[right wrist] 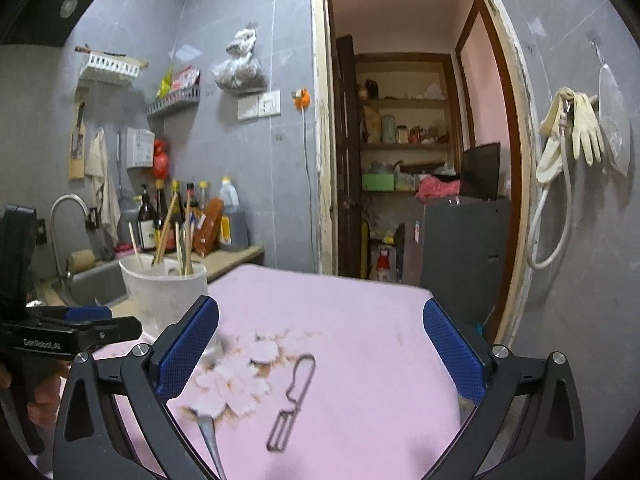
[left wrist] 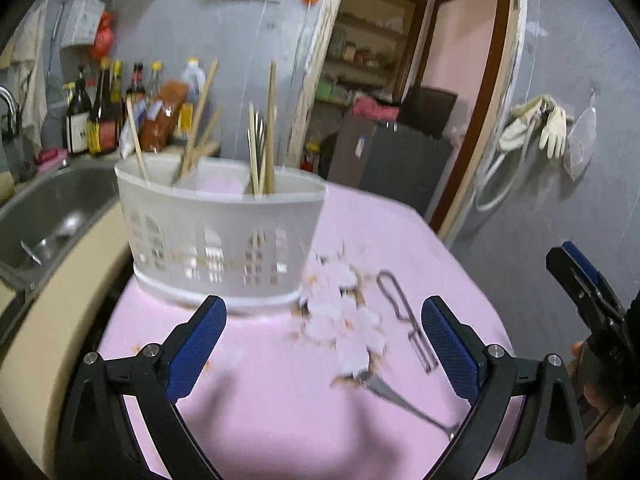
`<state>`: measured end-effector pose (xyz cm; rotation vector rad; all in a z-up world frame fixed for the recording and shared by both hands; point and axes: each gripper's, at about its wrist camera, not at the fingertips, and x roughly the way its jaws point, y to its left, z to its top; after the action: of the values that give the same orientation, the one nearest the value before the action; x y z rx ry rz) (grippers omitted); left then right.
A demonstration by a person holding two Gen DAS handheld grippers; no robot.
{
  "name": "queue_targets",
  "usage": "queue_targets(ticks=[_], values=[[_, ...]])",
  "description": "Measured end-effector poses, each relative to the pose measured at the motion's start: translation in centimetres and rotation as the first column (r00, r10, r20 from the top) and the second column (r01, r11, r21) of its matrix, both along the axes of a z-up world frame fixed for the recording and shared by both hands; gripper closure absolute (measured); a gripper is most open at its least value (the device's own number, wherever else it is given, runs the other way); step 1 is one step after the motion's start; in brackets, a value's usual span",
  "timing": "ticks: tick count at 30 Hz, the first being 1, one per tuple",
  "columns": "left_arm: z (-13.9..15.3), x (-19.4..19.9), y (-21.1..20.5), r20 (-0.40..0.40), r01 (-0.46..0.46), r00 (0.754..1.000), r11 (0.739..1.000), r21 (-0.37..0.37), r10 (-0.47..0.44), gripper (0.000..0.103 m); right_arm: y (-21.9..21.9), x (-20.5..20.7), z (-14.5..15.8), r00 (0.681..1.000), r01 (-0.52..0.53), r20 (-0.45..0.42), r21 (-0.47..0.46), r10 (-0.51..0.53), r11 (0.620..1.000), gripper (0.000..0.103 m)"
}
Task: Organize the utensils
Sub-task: 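Withdraw both tools from the basket back over the cloth, then grasp the second silver spoon with the left tool while the right tool reaches toward the tongs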
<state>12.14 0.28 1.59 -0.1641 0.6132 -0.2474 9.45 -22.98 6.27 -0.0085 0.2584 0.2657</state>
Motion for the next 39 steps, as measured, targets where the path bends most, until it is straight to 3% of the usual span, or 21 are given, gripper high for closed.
queue_targets(ticks=[10,12,15,18,22,25,26,29,35,39], values=[[-3.7,0.1,-2.1,-0.219,0.08,0.972,0.997,-0.01,-0.08,0.01,-1.5,0.9,-2.5,0.987,-0.005,-0.162,-0.038,-0.001,0.999,0.0],[-4.3,0.1,-2.4,-0.25,0.091,0.964,0.996,-0.015,-0.092,0.016,-1.8,1.6,-3.2,0.977,-0.017,-0.214,-0.029,0.01,0.999,0.001],[-4.9,0.2,-3.1,-0.291,0.121,0.949,0.993,-0.015,-0.12,0.035,-2.0,2.4,-4.1,0.961,-0.035,-0.275,-0.02,0.028,0.999,0.006],[-5.5,0.2,-4.0,-0.327,0.161,0.932,0.987,-0.017,-0.157,0.049,-2.0,3.2,-5.2,0.937,-0.062,-0.344,-0.015,0.053,0.998,0.018],[-5.6,0.3,-4.8,-0.348,0.189,0.919,0.982,-0.027,-0.186,0.056,-1.8,3.7,-6.2,0.909,-0.094,-0.409,-0.011,0.081,0.996,0.033],[-5.8,0.9,-5.0,-0.367,0.191,0.91,0.981,-0.047,-0.194,0.063,-1.7,4.1,-6.9,0.89,-0.108,-0.446,-0.004,0.095,0.994,0.039],[-5.9,1.2,-5.0,-0.375,0.192,0.905,0.98,-0.055,-0.198,0.07,-1.7,4.3,-7.0,0.886,-0.108,-0.455,-0.003,0.095,0.994,0.04],[-6.3,2.0,-5.4,-0.423,0.198,0.882,0.977,-0.072,-0.21,0.079,-1.9,4.6,-7.1,0.879,-0.103,-0.467,0.011,0.097,0.995,0.041],[-6.2,3.4,-6.8,-0.461,0.209,0.865,0.978,-0.027,-0.198,0.086,-2.2,4.9,-7.1,0.874,-0.102,-0.475,0.021,0.099,0.995,0.046],[-6.2,4.1,-7.4,-0.456,0.197,0.875,0.98,0.03,-0.162,0.095,-2.1,5.3,-7.4,0.863,-0.112,-0.494,0.022,0.108,0.993,0.051]])
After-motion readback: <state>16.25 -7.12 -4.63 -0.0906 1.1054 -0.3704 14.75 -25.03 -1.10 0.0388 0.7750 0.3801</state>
